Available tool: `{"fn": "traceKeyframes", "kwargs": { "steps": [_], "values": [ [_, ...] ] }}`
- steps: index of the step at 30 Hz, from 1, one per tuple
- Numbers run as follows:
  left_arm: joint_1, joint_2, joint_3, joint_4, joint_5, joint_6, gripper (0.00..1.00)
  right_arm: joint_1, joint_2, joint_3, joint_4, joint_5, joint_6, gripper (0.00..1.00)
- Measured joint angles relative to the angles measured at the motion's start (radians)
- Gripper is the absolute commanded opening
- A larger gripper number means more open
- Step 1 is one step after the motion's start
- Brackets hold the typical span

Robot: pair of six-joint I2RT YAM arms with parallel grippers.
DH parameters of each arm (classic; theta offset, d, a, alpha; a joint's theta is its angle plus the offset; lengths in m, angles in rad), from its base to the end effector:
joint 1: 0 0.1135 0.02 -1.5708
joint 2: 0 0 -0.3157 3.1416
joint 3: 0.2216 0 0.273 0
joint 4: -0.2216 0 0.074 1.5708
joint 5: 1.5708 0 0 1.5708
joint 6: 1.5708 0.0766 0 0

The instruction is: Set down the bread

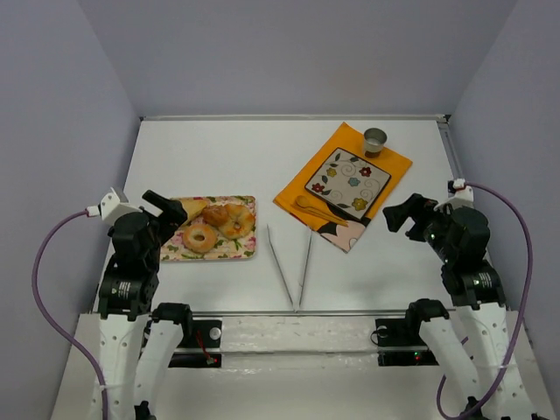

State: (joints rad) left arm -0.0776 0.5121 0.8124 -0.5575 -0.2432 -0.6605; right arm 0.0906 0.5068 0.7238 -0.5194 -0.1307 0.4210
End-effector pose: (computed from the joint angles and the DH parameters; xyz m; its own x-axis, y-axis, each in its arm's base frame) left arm 0.1260 0.0087 0.3666 -0.1040 -0.5892 -0.8013 -0.2795 0.7905 -0.5450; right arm 0.1328 0.0221 0.3380 -0.3580 0.3743 -0.8554 -0.0737 0.9019 0.4256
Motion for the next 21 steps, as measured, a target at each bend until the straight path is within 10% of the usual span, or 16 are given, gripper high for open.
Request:
{"fn": "traceKeyframes", "kwargs": {
  "steps": [12,21],
  "values": [
    [0.0,0.0,-0.019,-0.001,0.018,0.002,0.99,0.064,0.112,-0.021,-0.006,-0.195,-0.041,1.0],
    [0.0,0.015,-0.019,-0.002,0.023,0.002,0.99,0.577,0.36,-0.011,0.018,0.024,-0.021,1.0]
  ]
}}
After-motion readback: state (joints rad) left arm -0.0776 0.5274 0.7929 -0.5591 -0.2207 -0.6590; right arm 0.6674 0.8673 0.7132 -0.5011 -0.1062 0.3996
